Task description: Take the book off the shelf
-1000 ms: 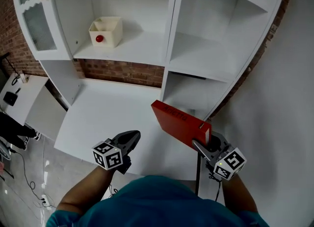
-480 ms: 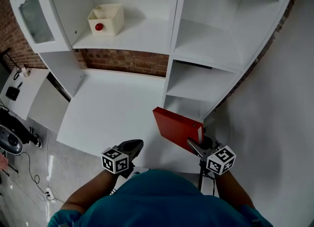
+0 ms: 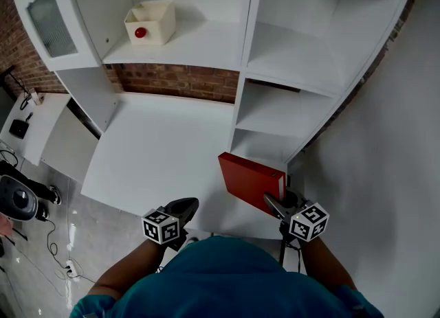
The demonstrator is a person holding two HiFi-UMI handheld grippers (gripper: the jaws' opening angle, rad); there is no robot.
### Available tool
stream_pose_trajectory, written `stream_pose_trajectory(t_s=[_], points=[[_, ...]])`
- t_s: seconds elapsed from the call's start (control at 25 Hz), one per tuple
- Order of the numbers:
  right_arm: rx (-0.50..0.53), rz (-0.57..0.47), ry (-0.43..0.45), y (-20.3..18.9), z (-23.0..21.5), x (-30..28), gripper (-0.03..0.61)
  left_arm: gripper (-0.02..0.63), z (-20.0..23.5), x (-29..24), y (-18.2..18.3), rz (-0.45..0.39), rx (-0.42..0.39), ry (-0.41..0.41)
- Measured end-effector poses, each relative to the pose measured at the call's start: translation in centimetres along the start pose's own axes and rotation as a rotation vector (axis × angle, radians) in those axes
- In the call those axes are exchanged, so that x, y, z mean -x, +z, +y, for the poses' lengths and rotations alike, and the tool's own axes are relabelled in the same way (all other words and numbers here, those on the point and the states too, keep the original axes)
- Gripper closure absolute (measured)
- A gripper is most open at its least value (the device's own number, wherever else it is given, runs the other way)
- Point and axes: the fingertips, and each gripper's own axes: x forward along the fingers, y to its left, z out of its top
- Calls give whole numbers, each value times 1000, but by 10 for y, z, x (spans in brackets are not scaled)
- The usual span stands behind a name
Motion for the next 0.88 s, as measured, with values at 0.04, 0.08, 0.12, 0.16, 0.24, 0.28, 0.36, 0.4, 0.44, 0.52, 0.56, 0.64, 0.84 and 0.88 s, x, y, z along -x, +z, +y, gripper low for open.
stream_pose_trajectory(t_s=[0.04,0.08,0.12,0.16,0.24,0.28,0.36,0.4,0.44,0.52,0.56,0.64,0.84,0.88], points=[[-9,-1,1,-1,0,0,405,597,1,0,-1,-2,4,1],[-18,-3,2,-2,-1,0,403,597,1,1,-2,-3,5,2],[-25,-6,3,-3,-1,1,403,597,1,1,-2,-5,4,2],[-30,-7,4,-3,-1,1,403,597,2,1,-2,-7,3,4],[-34,-7,3,-3,-2,1,403,597,2,2,1,-16,5,6],[-35,-8,2,-3,-2,2,403,597,2,2,3,-21,5,6],[-35,-11,1,-3,-3,2,403,597,3,3,8,-31,5,6],[-34,-11,0,-2,-3,2,403,597,3,3,10,-36,5,6],[-32,-11,0,-2,-3,1,403,597,3,3,11,-39,5,5],[-29,-10,-1,-2,-4,1,403,597,3,2,13,-42,3,6],[-28,-10,-1,-2,-4,0,403,597,3,2,13,-42,1,6],[-28,-10,-2,-2,-4,0,403,597,4,2,13,-41,-1,9],[-25,-11,-5,-1,-5,1,403,597,6,3,16,-47,-2,14],[-25,-12,-6,-1,-5,1,403,597,6,4,17,-48,-3,15]])
